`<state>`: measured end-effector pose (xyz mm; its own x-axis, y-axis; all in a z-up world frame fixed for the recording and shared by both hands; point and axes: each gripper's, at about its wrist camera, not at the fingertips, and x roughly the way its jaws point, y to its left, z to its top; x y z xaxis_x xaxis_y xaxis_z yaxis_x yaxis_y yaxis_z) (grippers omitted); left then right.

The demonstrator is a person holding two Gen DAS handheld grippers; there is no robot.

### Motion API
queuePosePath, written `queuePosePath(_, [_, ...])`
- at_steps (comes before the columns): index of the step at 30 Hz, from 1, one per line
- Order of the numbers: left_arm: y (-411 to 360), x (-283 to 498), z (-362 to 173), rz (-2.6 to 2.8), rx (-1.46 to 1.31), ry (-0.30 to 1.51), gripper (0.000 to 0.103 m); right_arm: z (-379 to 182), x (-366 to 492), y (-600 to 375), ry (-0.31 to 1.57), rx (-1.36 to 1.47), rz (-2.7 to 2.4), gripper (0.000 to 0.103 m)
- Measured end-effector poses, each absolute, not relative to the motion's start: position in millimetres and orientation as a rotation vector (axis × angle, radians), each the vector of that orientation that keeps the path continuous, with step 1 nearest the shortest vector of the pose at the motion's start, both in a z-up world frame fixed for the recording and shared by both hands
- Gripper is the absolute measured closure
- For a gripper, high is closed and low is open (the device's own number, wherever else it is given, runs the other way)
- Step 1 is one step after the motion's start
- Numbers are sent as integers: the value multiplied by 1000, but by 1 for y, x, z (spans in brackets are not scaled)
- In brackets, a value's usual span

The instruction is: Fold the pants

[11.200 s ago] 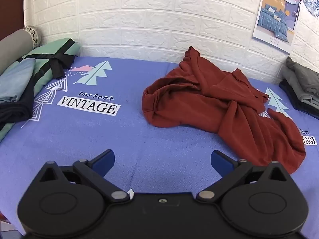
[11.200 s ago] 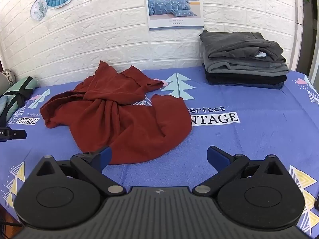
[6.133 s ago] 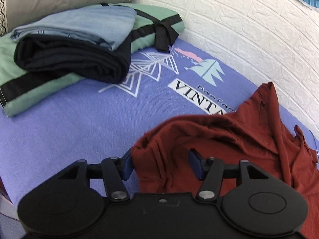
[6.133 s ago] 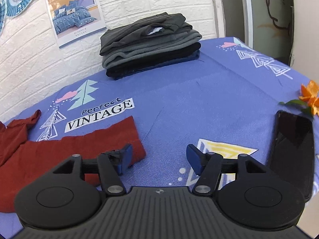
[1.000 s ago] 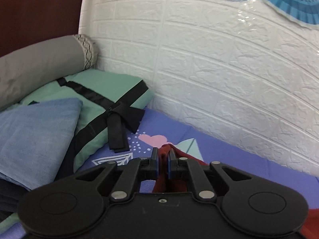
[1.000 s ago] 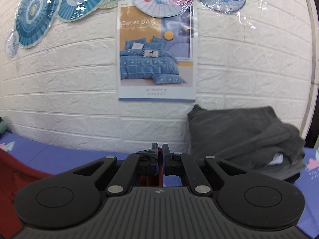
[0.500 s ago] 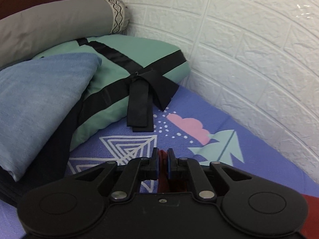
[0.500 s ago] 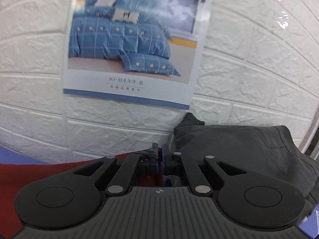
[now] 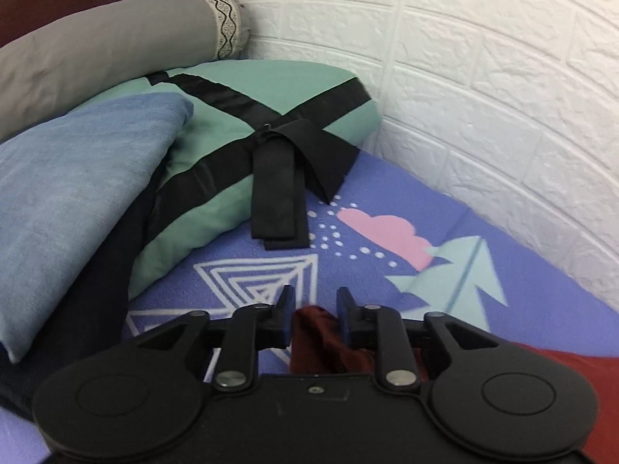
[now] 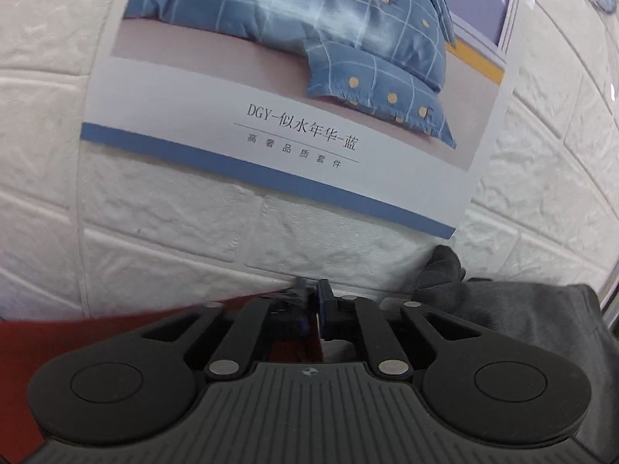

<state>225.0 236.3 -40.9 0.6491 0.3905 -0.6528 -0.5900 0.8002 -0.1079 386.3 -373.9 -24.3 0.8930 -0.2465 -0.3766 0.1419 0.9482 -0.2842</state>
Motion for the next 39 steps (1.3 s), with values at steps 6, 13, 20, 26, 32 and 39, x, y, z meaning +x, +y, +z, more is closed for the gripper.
queuePosePath(6, [214, 185, -6, 463, -316, 614, 0, 12, 317, -392, 313, -142, -124, 0])
queuePosePath(13, [191, 113, 19, 374, -292, 628, 0, -4, 233, -389, 393, -24, 63, 0])
queuePosePath(20, [187, 64, -22, 349, -299, 762, 0, -74, 224, -386, 560, 115, 128, 3])
queuePosePath(26, [200, 49, -44, 310, -423, 799, 0, -91, 255, -394, 601, 259, 18, 4])
queuePosePath(32, [201, 51, -48, 329, -398, 769, 13, -101, 304, -388, 617, 237, -180, 6])
queuePosePath(39, [201, 52, -49, 347, -390, 742, 86, -104, 329, -369, 563, 159, -224, 99])
